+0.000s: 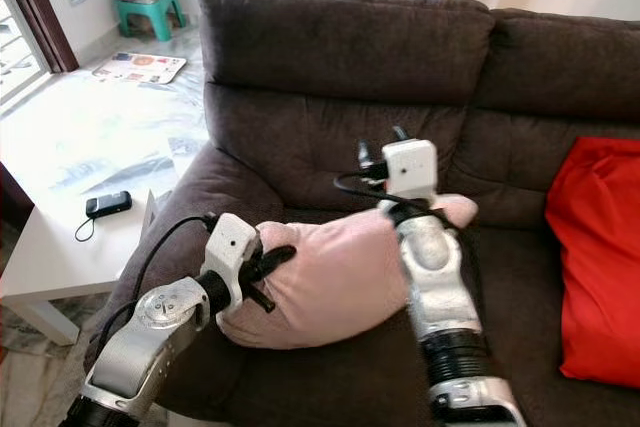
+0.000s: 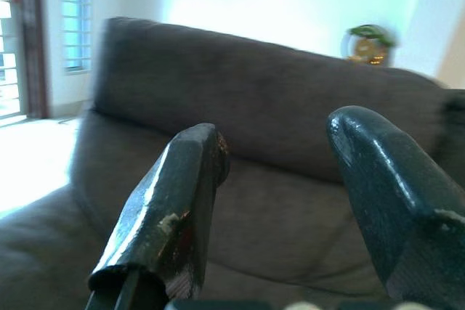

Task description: Move the pillow to the sofa from floor

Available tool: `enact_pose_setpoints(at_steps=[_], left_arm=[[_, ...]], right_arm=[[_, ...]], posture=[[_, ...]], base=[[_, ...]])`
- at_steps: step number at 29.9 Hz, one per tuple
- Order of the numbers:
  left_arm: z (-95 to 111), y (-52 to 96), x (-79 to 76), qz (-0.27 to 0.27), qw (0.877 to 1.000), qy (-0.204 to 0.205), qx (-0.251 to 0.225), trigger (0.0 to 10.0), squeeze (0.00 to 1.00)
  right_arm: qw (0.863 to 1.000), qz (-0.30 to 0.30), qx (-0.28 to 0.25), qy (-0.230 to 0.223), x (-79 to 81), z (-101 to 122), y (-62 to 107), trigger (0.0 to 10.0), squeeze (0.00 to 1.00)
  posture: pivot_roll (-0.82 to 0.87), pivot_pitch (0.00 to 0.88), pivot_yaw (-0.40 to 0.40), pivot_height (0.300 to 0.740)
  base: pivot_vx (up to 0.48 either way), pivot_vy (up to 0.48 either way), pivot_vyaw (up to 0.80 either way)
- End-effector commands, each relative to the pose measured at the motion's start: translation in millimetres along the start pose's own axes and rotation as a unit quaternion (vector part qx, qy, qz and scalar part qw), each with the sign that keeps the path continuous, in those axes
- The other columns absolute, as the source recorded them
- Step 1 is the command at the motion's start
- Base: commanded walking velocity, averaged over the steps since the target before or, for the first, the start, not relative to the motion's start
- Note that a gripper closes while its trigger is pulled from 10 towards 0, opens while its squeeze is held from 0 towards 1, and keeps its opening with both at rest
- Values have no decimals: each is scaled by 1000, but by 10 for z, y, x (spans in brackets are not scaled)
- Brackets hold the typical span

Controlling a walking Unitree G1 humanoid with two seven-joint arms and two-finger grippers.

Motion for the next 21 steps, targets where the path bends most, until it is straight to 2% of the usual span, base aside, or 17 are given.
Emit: enact_pose_setpoints(at_steps=[1,6,7,8,10,11,12,13,15,21], left_arm=[[120,-11,19,4,1000,-16,-27,10000,0],[80,-30,86,41,999,-19,-24,10000,0],[57,-34,146,69,997,-18,-18,10000,0],[57,-34,146,69,997,-18,-18,10000,0],[23,-35,226,105,994,-17,-11,10000,0],[4,-29,322,148,989,-7,-10,10000,0],[-32,-7,452,204,979,24,-10,10000,0],[-99,39,620,276,959,66,-6,10000,0],[-144,87,743,316,944,95,-9,10000,0],[-271,290,1000,406,904,134,-3,10000,0]], right_arm=[[1000,-3,-9,-2,-27,46,-20,10000,0],[1000,-3,-6,-3,5,8,5,10000,0],[1000,-1,-4,-4,35,-10,15,10000,0],[1000,-1,-4,-4,35,-10,15,10000,0],[1000,0,-2,-6,55,-23,24,10000,0],[1000,0,-2,-9,64,-28,31,10000,0],[1000,0,-1,-11,77,-35,39,10000,0],[1000,1,1,-14,97,-44,50,10000,0],[1000,2,2,-15,109,-51,58,10000,0],[1000,3,6,-19,132,-75,89,10000,0]], posture=[[-1,0,-54,740],[2,0,-54,740],[3,0,-53,740],[3,0,-53,740],[4,0,-53,740],[5,0,-52,740],[1,0,-53,740],[0,0,-53,740],[-5,0,-52,740],[-2,2,-53,740]], base=[[0,0,0],[0,0,0],[0,0,0],[0,0,0],[0,0,0],[0,0,0],[0,0,0],[0,0,0],[0,0,0],[0,0,0]])
Point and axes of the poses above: a point about 5 cm out from each wrist's last joint towards the gripper, its own y axis pointing back from the gripper into the wrist, its own z axis along the axis of the wrist's last joint, x = y × z, the point moved 1 cm from there along -y, pointing out of the wrist towards the gripper, and after that the axes turned 3 degrees about -y, right-handed, at the moved point
